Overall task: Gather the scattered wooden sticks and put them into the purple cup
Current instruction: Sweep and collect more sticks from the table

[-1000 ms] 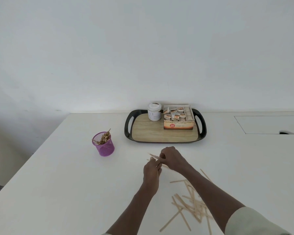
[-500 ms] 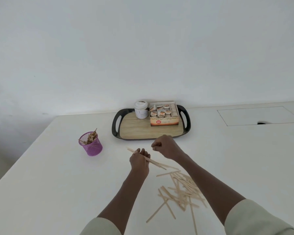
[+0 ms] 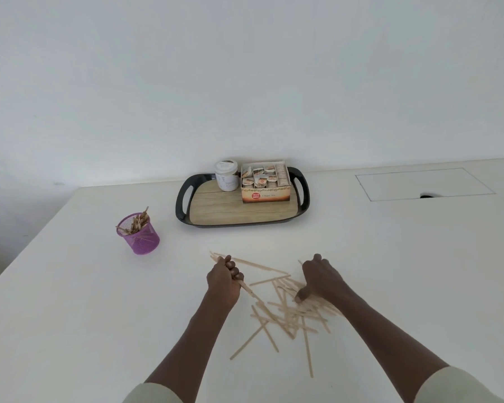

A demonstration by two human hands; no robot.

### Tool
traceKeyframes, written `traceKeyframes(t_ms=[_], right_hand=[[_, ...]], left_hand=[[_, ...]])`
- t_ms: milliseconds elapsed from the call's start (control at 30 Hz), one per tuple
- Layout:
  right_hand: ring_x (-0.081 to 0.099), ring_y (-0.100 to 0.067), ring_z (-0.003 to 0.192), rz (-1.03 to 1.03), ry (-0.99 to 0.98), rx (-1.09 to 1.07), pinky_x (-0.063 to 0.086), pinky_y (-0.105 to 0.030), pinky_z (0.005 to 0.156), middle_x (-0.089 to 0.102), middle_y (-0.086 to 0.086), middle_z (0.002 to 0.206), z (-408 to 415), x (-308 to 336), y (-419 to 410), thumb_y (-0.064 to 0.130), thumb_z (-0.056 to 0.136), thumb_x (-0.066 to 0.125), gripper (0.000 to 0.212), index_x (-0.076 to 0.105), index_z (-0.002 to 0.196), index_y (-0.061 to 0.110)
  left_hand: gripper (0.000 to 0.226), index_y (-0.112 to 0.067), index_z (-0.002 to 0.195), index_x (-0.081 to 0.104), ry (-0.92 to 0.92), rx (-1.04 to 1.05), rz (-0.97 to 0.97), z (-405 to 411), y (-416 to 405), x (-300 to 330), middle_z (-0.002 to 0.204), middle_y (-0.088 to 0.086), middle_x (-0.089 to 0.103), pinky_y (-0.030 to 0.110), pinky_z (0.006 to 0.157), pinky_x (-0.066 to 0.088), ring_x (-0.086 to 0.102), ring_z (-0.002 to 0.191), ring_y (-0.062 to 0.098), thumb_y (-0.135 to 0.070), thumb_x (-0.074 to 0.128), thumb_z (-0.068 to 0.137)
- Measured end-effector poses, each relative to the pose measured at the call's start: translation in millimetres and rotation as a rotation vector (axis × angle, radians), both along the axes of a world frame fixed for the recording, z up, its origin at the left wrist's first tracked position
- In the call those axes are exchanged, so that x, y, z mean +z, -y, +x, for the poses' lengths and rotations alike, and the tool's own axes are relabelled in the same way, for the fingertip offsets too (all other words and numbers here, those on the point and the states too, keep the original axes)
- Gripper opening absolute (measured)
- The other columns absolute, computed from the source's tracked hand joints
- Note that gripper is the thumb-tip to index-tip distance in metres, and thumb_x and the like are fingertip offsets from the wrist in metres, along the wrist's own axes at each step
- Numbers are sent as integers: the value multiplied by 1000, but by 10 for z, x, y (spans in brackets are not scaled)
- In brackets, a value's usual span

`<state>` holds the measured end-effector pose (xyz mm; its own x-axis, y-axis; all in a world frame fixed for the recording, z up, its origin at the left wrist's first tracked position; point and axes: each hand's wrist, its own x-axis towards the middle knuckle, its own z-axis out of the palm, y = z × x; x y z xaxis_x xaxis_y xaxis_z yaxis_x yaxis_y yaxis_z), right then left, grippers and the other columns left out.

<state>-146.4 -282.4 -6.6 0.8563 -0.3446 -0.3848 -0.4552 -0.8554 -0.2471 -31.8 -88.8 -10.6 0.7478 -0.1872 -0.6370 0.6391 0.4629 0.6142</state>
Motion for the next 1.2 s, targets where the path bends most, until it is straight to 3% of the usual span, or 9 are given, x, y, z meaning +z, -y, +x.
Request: traceKeyframes(t_ms=[167,267,467,667,833,933,1000,1100,1200], right_hand=[[57,-28,82,76,169,-79,36,-27,60,57,-12,86,23,-53,-107,14,74,79,33,47,65,10],[68,-33,87,86,241,-129,54,-33,66,69,-16,91,72,-28,-188,3,80,68,4,67,81,0],[70,-31,92,171,275,-153,58,-38,81,74,-15,94,226,-14,-209,1,80,62,14,72,89,-1],[69,-21,77,334,374,-272,55,-31,71,74,-7,79,305,129,-106,5,75,72,5,74,70,6],[55,-16,48,665,435,-353,49,-25,50,66,-11,58,393,337,-192,1,71,78,7,74,66,1],[62,-19,55,704,446,-312,56,-29,56,72,-14,68,418,415,-360,4,72,76,1,77,71,4],[70,-20,68,587,528,-273,61,-33,66,74,-10,74,417,436,-471,4,75,70,8,78,75,7],[70,-20,69,517,590,-185,60,-30,65,74,-10,74,421,461,-576,-3,81,62,19,80,82,6],[74,-22,75,731,560,-223,60,-26,67,76,-12,83,426,495,-569,-6,83,63,20,78,90,3]], left_hand=[[28,-10,92,53,-3,-63,-12,-152,53,-26,67,-2,39,23,53,25,30,49,9,-20,33,108],[24,-9,94,54,-1,-98,4,-213,67,-29,68,-1,41,24,55,25,30,54,10,-17,35,107],[24,-9,94,55,-15,-181,67,-327,106,-30,68,-1,43,24,55,25,31,55,10,-18,37,107],[37,-12,95,53,-17,-215,113,-349,271,81,66,-4,41,23,54,24,29,54,8,-44,38,105],[61,-8,98,55,-6,-262,128,-367,483,181,69,0,44,24,54,31,34,54,10,-66,35,97],[75,2,108,60,22,-297,-7,-355,596,197,93,13,69,28,81,51,65,81,19,-65,29,99],[66,6,118,57,41,-277,-34,-319,644,179,115,19,68,33,101,48,66,106,23,-53,29,104],[56,5,107,60,79,-182,101,-267,669,145,86,16,65,31,68,48,59,72,20,-42,29,107],[53,-4,80,52,106,-76,238,-208,614,152,45,3,51,23,39,34,44,35,13,-44,30,106]])
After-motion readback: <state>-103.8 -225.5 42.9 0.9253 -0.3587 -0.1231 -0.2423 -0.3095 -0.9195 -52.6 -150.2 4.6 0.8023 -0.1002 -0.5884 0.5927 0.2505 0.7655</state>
